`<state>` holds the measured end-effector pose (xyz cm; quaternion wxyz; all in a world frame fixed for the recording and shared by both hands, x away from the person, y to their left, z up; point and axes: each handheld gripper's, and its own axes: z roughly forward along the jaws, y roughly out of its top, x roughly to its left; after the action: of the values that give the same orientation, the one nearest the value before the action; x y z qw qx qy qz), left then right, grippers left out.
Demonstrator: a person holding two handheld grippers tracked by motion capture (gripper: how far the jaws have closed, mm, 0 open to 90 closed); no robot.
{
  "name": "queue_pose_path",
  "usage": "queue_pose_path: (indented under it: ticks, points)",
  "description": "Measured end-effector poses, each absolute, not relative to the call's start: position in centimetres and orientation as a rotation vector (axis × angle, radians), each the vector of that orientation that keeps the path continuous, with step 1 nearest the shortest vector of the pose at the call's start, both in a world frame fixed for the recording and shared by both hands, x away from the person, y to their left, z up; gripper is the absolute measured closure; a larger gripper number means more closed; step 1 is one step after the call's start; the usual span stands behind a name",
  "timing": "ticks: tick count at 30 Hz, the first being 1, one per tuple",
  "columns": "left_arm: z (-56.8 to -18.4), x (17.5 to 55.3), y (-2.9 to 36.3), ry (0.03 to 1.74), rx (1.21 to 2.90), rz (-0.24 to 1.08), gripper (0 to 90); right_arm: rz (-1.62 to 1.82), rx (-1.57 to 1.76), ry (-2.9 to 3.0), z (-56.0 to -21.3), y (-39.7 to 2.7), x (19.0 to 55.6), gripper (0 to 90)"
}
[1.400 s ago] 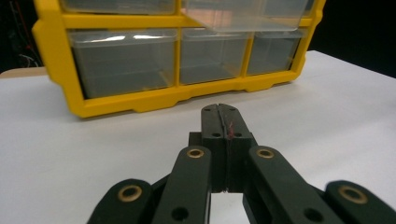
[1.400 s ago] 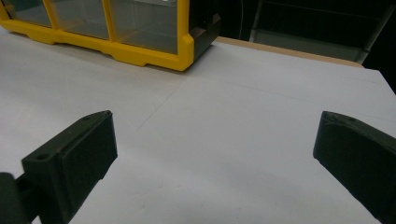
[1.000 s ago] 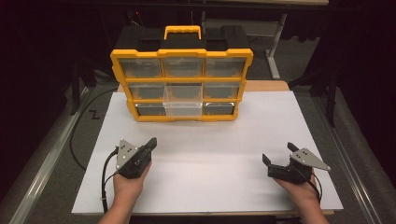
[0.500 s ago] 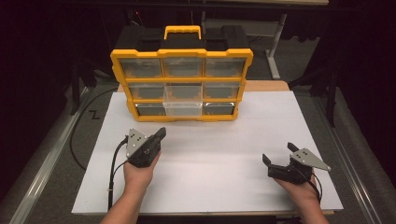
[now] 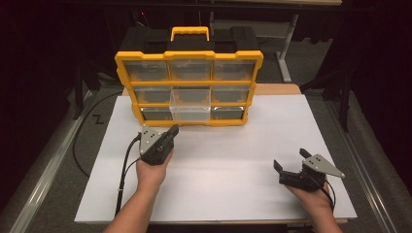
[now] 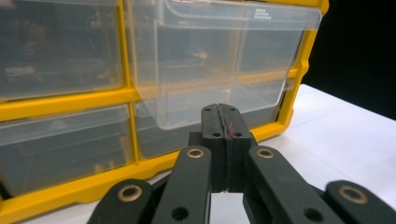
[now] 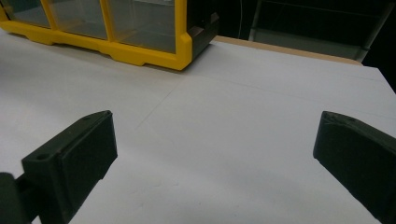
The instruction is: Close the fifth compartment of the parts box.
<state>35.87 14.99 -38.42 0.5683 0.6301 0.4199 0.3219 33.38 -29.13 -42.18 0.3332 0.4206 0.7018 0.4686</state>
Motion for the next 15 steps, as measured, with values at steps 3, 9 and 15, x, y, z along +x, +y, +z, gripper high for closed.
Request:
queue_pose_path:
  ticks: [3,9,15]
  points:
    - [-38.1,36.3,14.7,0.986,1.473,0.759,89.5,1.229,1.098,1.828,-42.2,-29.2,33.4,1.1]
    - [-37.6,37.0,14.2,0.981,1.454,0.767,89.4,1.227,1.096,1.829,-42.2,-29.2,33.4,1.2]
    - [-37.4,37.6,13.8,0.978,1.444,0.772,89.5,1.233,1.095,1.829,-42.1,-29.2,33.3,1.1]
